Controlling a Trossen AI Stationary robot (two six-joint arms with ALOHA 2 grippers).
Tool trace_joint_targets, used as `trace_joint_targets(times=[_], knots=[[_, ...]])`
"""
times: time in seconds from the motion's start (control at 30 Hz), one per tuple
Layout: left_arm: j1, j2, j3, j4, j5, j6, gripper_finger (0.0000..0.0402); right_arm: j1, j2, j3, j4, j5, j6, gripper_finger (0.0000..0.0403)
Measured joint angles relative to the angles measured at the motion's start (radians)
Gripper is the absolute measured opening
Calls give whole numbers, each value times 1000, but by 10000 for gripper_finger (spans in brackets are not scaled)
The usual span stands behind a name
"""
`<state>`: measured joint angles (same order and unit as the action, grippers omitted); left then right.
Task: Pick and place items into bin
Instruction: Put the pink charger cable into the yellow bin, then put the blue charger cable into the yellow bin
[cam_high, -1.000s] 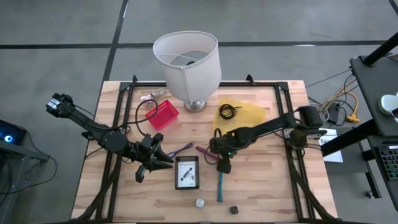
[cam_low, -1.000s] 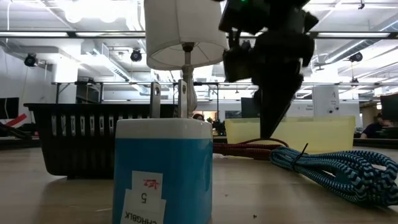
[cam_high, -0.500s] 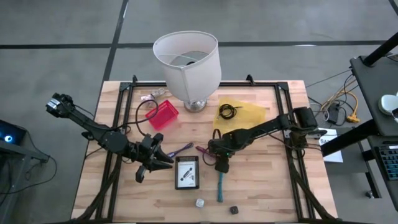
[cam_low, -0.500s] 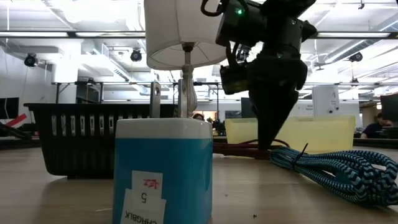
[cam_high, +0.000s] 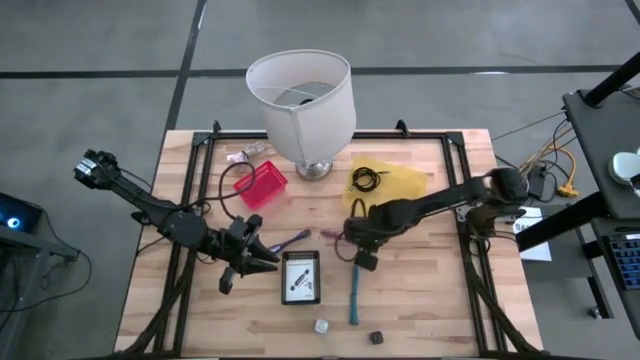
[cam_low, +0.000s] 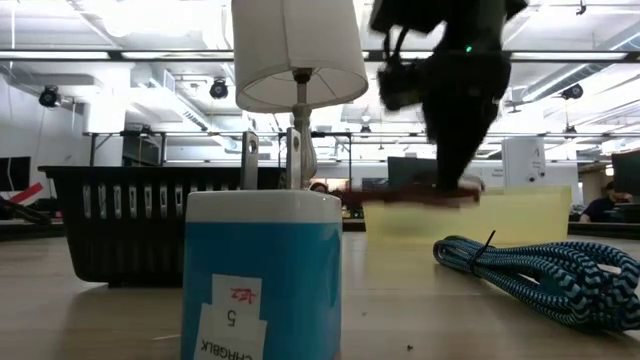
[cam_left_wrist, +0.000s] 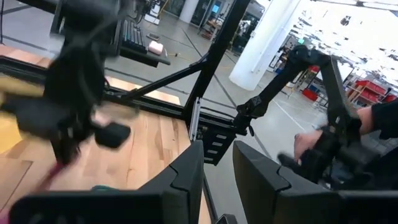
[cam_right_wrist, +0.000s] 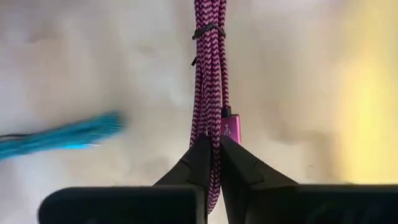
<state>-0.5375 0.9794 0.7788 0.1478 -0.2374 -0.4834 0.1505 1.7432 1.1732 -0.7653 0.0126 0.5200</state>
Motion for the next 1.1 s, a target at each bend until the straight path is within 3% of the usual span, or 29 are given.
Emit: trace_joint_targets(times=[0.17,0.33,0.63,0.93,1.0,1.1], knots=[[0,0,0,-10,0,-1,71,-18,-165,-3,-156,264,1,10],[0,0,0,-9,0,0,71,-88,-289,-19,-289,385,5,9],[0,0,0,-9,0,-6,71,-242,-357,-131,-305,409,1,18],[0,0,0,-9,0,-7,71,-269,-367,-135,-303,398,1,103],[0,0,0,-9,0,-7,71,-268,-368,-115,-300,359,2,122],[0,0,0,-9,0,-7,71,-265,-369,-87,-228,183,-34,143]])
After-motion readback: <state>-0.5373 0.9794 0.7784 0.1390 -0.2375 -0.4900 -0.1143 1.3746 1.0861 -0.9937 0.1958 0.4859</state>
